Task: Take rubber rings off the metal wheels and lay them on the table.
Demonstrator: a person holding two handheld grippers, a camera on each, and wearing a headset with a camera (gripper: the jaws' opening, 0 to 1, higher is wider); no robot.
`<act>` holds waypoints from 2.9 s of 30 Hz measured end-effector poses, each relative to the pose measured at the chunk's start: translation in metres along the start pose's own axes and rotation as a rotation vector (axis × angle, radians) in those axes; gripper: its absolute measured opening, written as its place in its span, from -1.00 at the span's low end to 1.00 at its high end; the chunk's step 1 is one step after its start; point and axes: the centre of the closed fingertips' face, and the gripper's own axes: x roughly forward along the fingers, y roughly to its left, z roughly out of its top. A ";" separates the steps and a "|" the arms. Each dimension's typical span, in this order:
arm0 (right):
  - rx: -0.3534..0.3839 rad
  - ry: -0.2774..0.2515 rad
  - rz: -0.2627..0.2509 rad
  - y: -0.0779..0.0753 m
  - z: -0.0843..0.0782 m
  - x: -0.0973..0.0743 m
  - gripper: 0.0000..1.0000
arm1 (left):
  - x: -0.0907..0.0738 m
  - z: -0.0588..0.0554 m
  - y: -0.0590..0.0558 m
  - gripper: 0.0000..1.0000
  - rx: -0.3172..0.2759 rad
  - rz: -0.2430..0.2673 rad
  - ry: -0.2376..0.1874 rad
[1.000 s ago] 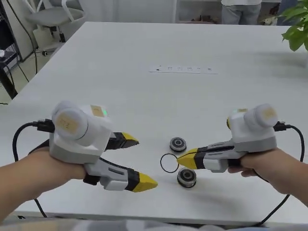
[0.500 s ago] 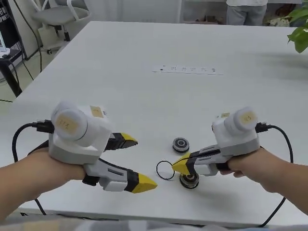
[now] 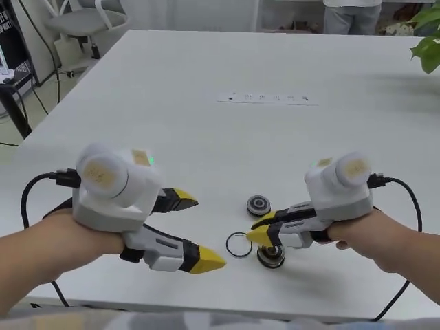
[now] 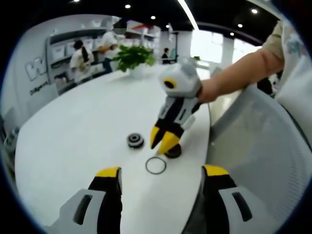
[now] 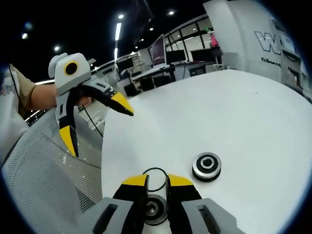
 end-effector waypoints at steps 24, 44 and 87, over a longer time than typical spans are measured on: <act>-0.026 -0.067 -0.029 0.002 -0.009 -0.045 -0.43 | 0.040 0.010 -0.003 0.26 0.051 -0.070 0.042; -0.061 -0.020 -0.019 0.008 -0.040 -0.039 -0.41 | 0.074 0.007 -0.014 0.00 0.074 -0.114 0.074; -0.060 -0.013 -0.058 0.001 -0.056 -0.033 -0.95 | 0.108 0.000 -0.025 -0.73 0.132 -0.092 0.063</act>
